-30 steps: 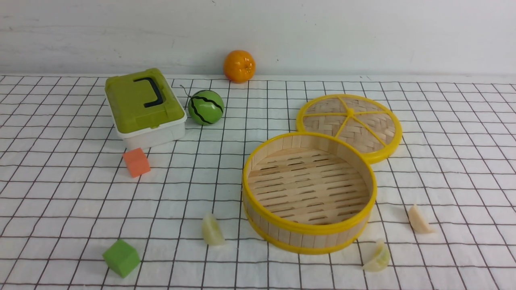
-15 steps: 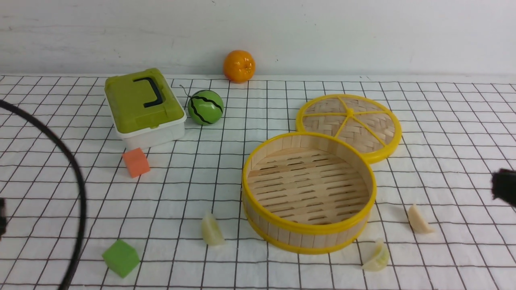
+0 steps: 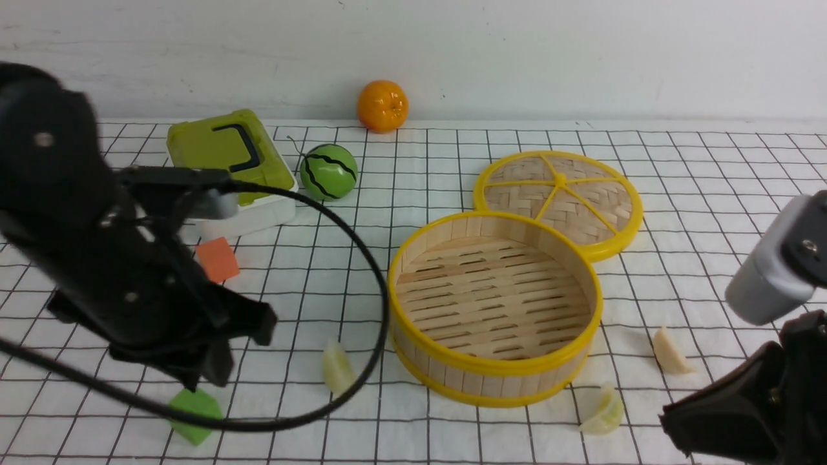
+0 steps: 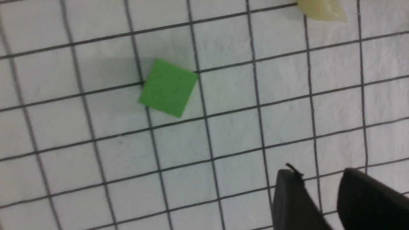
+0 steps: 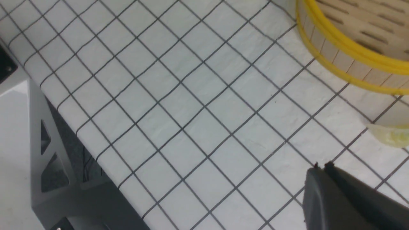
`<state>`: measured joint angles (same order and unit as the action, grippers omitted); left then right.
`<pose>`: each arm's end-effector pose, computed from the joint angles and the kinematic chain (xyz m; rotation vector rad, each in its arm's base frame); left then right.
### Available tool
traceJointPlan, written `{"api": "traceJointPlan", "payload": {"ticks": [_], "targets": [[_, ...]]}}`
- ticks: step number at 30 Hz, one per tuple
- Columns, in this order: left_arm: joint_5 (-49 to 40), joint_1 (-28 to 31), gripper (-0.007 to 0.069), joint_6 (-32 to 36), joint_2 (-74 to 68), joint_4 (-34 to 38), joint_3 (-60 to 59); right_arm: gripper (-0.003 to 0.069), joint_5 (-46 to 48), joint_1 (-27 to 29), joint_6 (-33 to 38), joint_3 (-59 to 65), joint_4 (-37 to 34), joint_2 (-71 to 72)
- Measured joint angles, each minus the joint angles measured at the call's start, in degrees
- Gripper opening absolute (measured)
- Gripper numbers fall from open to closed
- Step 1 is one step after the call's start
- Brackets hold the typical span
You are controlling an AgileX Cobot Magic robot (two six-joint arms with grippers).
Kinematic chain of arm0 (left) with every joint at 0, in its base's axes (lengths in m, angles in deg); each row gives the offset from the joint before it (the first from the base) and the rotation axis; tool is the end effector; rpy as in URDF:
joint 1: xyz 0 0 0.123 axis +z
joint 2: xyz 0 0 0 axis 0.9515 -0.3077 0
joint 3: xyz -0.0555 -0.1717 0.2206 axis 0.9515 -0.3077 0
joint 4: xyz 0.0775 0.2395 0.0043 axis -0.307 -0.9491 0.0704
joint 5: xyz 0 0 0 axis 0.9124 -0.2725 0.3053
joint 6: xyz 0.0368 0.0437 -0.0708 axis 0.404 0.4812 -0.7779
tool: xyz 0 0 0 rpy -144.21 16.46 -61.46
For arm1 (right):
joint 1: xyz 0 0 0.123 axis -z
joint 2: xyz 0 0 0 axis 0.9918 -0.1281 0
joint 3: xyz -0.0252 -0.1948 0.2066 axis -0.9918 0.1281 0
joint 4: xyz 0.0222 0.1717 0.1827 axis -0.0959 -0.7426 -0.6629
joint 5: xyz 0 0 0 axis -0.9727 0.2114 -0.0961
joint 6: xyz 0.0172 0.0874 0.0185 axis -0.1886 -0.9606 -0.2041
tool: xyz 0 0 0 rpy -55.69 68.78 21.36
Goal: Put the dumplings into the steamer on the table with the white tablecloth.
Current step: 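Reach for and grasp a dumpling on the table with the left gripper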
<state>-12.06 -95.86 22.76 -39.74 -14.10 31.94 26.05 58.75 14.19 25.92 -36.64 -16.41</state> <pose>0.2510 -0.1165 0.2906 0.2811 2.8805 -0.2047 0.1413 0.1029 0.3286 -0.8709 2.3352 0.6300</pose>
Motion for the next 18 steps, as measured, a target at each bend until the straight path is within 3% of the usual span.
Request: {"api": "traceJointPlan", "payload": {"ticks": [3, 6, 13, 18], "targets": [[1.5, -4.2, 0.0379, -0.9, -7.3, 0.3, 3.1, -0.0012, 1.0, 0.0, -0.2, 0.0, 0.5, 0.0], [5.3, -6.6, 0.0464, -4.7, -13.1, 0.3, 5.3, -0.0012, 1.4, 0.0, -0.2, 0.0, 0.7, 0.0], [15.8, -6.8, 0.0503, -19.0, -22.4, -1.6, 8.3, -0.0004, 4.1, 0.0, -0.2, 0.0, 0.7, 0.0], [20.6, -6.8, 0.0504, -25.1, -25.5, -5.0, 8.5, -0.0003, 5.7, 0.0, -0.2, 0.0, 1.4, 0.0]]}}
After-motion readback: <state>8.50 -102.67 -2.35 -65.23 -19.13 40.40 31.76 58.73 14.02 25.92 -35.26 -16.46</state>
